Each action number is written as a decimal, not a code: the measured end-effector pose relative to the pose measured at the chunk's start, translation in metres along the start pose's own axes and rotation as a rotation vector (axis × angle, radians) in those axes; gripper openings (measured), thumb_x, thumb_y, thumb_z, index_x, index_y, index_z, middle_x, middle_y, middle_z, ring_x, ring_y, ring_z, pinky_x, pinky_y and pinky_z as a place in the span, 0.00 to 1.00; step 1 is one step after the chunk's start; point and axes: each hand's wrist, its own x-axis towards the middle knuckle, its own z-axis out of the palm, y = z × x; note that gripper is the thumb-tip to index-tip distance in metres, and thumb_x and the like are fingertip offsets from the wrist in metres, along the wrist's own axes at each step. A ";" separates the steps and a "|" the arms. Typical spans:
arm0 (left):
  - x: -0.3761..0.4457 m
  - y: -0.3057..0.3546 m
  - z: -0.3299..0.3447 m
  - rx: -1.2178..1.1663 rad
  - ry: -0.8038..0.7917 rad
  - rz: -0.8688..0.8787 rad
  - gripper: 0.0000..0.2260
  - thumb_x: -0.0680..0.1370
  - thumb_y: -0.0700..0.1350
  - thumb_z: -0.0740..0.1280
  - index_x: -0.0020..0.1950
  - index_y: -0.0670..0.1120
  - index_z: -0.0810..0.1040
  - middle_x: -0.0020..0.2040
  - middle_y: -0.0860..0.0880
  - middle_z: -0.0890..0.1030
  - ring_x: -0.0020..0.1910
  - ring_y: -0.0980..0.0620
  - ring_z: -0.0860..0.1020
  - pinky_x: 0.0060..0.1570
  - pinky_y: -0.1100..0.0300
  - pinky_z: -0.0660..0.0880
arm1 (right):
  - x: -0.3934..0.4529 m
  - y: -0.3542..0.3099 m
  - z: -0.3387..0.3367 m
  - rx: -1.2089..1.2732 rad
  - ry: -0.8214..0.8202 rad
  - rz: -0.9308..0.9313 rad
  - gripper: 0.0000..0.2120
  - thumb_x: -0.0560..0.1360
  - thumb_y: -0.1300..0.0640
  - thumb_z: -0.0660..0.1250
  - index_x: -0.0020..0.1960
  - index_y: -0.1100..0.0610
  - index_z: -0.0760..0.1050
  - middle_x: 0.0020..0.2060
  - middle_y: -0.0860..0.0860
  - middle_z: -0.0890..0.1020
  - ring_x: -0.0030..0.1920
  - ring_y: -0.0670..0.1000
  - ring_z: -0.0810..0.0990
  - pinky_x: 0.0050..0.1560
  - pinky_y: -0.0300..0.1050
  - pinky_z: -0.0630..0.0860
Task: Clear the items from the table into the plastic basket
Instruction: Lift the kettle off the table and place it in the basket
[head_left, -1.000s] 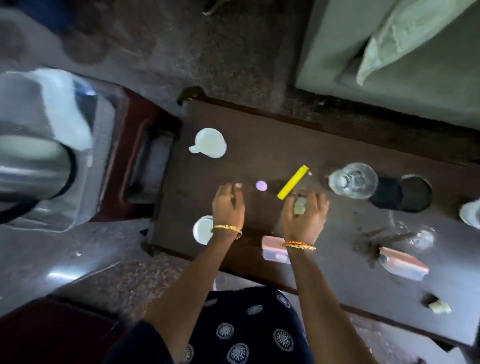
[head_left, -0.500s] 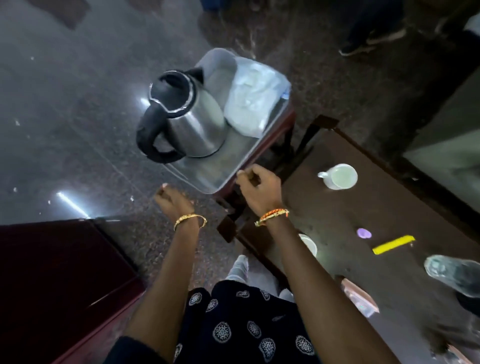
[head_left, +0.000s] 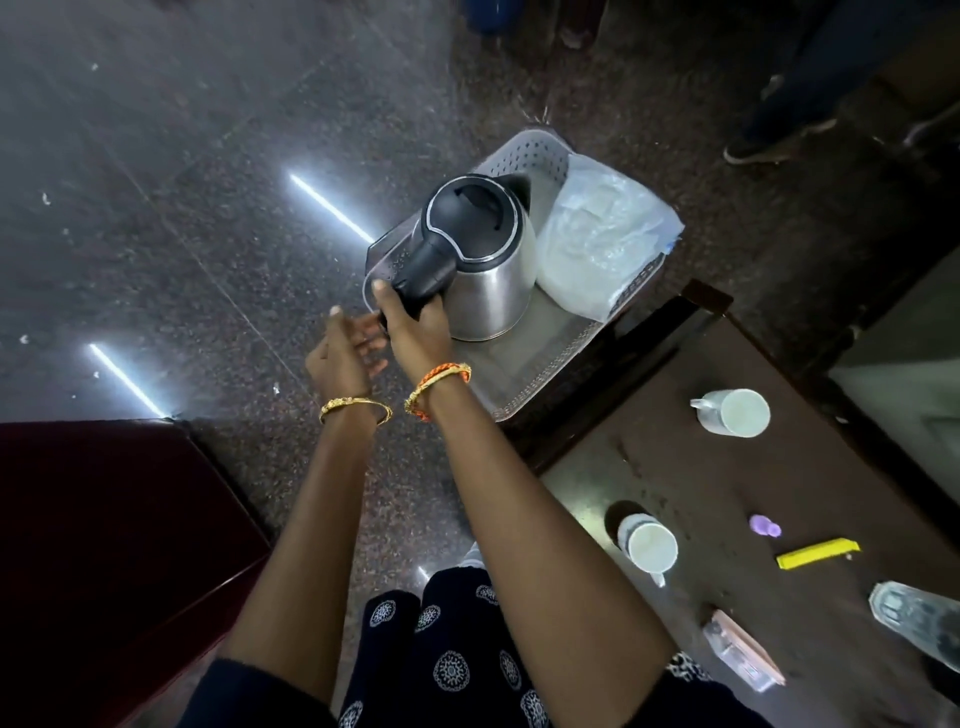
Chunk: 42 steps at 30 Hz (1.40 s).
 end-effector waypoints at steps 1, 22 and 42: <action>0.003 0.000 0.000 0.010 0.004 -0.030 0.21 0.78 0.53 0.59 0.29 0.48 0.80 0.25 0.54 0.81 0.27 0.56 0.77 0.25 0.68 0.72 | 0.000 0.003 0.003 0.024 0.036 -0.018 0.20 0.74 0.51 0.67 0.62 0.57 0.69 0.55 0.54 0.80 0.55 0.53 0.78 0.52 0.45 0.74; -0.006 -0.033 0.023 0.281 0.133 -0.036 0.12 0.71 0.39 0.71 0.53 0.39 0.76 0.49 0.39 0.79 0.46 0.46 0.78 0.55 0.52 0.76 | -0.062 -0.028 -0.113 0.139 0.306 -0.216 0.25 0.62 0.41 0.72 0.21 0.53 0.62 0.16 0.46 0.65 0.18 0.46 0.62 0.23 0.36 0.62; -0.318 -0.174 0.112 0.488 -0.680 -0.276 0.09 0.74 0.47 0.65 0.43 0.43 0.80 0.31 0.49 0.76 0.32 0.52 0.73 0.34 0.62 0.71 | -0.296 0.051 -0.378 0.240 0.718 -0.055 0.22 0.66 0.45 0.69 0.27 0.60 0.66 0.21 0.54 0.66 0.17 0.49 0.63 0.21 0.38 0.60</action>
